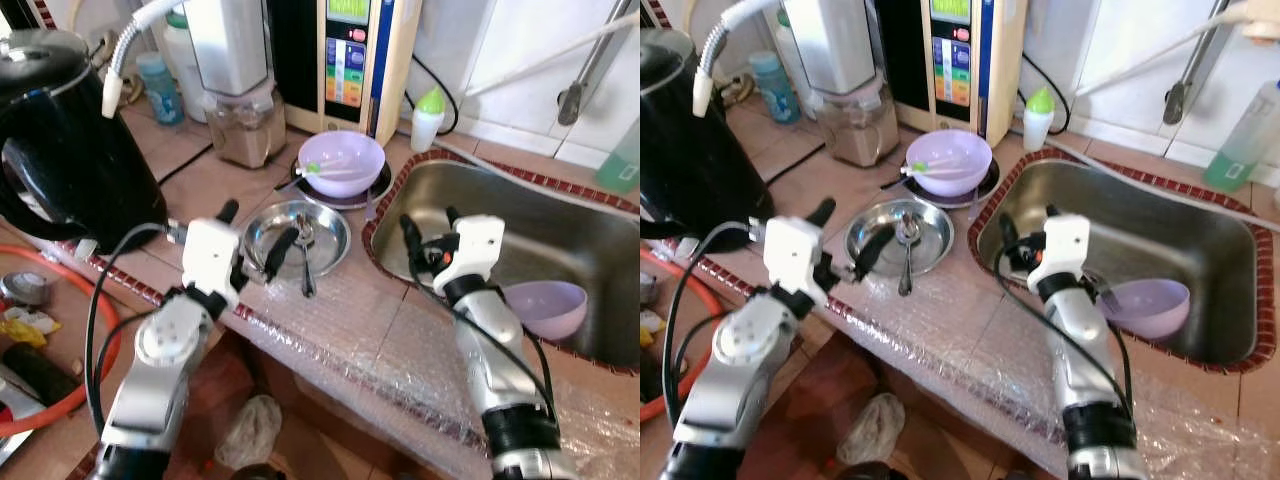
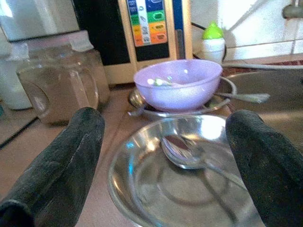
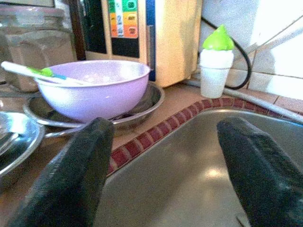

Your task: Kitchen organization

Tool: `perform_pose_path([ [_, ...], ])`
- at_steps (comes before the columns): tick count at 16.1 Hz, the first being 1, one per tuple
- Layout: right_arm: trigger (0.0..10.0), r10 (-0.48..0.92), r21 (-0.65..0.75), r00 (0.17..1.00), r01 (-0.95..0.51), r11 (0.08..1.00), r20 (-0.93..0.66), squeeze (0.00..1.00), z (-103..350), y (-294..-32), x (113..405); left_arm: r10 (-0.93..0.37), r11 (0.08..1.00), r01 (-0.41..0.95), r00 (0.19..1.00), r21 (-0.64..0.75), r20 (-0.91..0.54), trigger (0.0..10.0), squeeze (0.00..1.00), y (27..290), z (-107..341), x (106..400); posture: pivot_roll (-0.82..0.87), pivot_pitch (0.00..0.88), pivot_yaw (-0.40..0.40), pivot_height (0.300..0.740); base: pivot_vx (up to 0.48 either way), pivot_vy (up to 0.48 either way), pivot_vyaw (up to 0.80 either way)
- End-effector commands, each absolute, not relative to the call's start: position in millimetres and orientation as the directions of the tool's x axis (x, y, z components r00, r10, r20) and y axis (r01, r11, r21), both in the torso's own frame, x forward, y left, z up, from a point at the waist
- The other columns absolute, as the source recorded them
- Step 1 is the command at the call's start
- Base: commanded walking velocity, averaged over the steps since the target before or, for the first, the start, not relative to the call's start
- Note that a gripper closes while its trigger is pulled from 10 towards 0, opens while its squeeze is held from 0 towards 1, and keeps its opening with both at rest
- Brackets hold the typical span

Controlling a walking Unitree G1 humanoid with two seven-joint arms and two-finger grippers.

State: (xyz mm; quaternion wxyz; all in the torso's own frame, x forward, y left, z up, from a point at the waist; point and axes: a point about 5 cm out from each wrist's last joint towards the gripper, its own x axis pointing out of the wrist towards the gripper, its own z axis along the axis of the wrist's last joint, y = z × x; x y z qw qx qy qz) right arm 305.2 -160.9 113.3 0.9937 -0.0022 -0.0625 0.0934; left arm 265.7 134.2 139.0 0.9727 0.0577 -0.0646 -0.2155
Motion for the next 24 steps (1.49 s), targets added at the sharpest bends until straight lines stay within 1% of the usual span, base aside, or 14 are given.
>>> perform_pose_path([
  [1, 10.0, 0.191, -0.010, 0.974, -0.191, 0.981, 0.123, 1.00, 116, -157, 303, -0.454, 0.887, 0.433, 0.881, 0.160, 0.132, 10.0, 1.00, 130, 144, 261, 0.01, 0.015, 0.030, 0.740, 0.000, 0.000, 0.00],
  [3, 10.0, 0.207, -0.008, 0.972, -0.207, 0.978, 0.109, 1.00, 116, -152, 298, -0.535, 0.835, 0.504, 0.837, 0.221, 0.115, 10.0, 1.00, 122, 138, 251, 0.01, 0.020, 0.021, 0.740, 0.000, 0.000, 0.00],
  [4, 10.0, 0.215, -0.009, 0.971, -0.215, 0.977, 0.102, 1.00, 117, -150, 297, -0.603, 0.780, 0.559, 0.791, 0.282, 0.100, 10.0, 1.00, 115, 136, 246, 0.01, 0.019, 0.018, 0.740, 0.000, 0.000, 0.00],
  [5, 10.0, 0.219, -0.009, 0.971, -0.219, 0.976, 0.099, 1.00, 117, -150, 297, -0.631, 0.753, 0.579, 0.770, 0.313, 0.096, 10.0, 1.00, 111, 137, 244, 0.01, 0.018, 0.015, 0.740, 0.000, 0.000, 0.00],
  [6, 10.0, 0.223, -0.005, 0.969, -0.224, 0.975, 0.103, 1.00, 120, -150, 297, -0.640, 0.748, 0.589, 0.762, 0.306, 0.097, 10.0, 0.13, 109, 137, 243, 0.01, 0.016, 0.013, 0.740, 0.000, 0.000, 0.00],
  [7, 10.0, 0.215, 0.005, 0.970, -0.217, 0.976, 0.114, 1.00, 123, -150, 297, -0.641, 0.750, 0.594, 0.762, 0.292, 0.096, 10.0, 0.00, 108, 137, 243, 0.00, 0.015, 0.013, 0.740, 0.000, 0.000, 0.00],
  [8, 10.0, 0.201, 0.008, 0.972, -0.203, 0.979, 0.120, 0.00, 125, -153, 297, -0.637, 0.752, 0.588, 0.765, 0.298, 0.098, 10.0, 0.00, 107, 136, 244, 0.00, 0.015, 0.013, 0.740, 0.000, 0.000, 0.00],
  [10, 10.0, 0.192, 0.013, 0.978, -0.193, 0.981, 0.088, 0.00, 123, -154, 296, -0.629, 0.757, 0.576, 0.771, 0.310, 0.102, 10.0, 0.00, 107, 136, 245, 0.00, 0.008, 0.018, 0.740, 0.000, 0.000, 0.00],
  [14, 10.0, 0.184, 0.018, 0.980, -0.186, 0.982, 0.069, 0.00, 117, -154, 293, -0.622, 0.763, 0.569, 0.775, 0.306, 0.110, 10.0, 0.00, 105, 137, 244, 0.00, 0.000, 0.024, 0.740, 0.000, 0.000, -0.77],
  [15, 10.0, 0.181, 0.020, 0.982, -0.182, 0.983, 0.061, 0.00, 116, -153, 293, -0.585, 0.794, 0.540, 0.804, 0.281, 0.108, 10.0, 0.00, 107, 136, 247, 0.00, 0.000, 0.026, 0.740, 0.000, 0.000, -0.77],
  [18, 10.0, 0.174, 0.021, 0.983, -0.175, 0.984, 0.052, 0.00, 114, -153, 294, -0.536, 0.823, 0.488, 0.837, 0.290, 0.111, 10.0, 0.00, 109, 138, 252, 0.00, 0.000, 0.028, 0.740, 0.000, 0.000, -0.74],
  [21, 10.0, 0.168, 0.022, 0.984, -0.170, 0.985, 0.051, 0.00, 114, -154, 296, -0.536, 0.818, 0.482, 0.837, 0.313, 0.113, 10.0, 0.00, 106, 141, 254, 0.00, 0.000, 0.030, 0.740, 0.000, 0.000, 0.00],
  [24, 10.0, 0.166, 0.021, 0.985, -0.167, 0.986, 0.051, 0.00, 114, -153, 297, -0.535, 0.819, 0.481, 0.838, 0.313, 0.110, 10.0, 0.00, 105, 141, 255, 0.00, 0.000, 0.029, 0.740, -0.341, -0.180, 0.00],
])
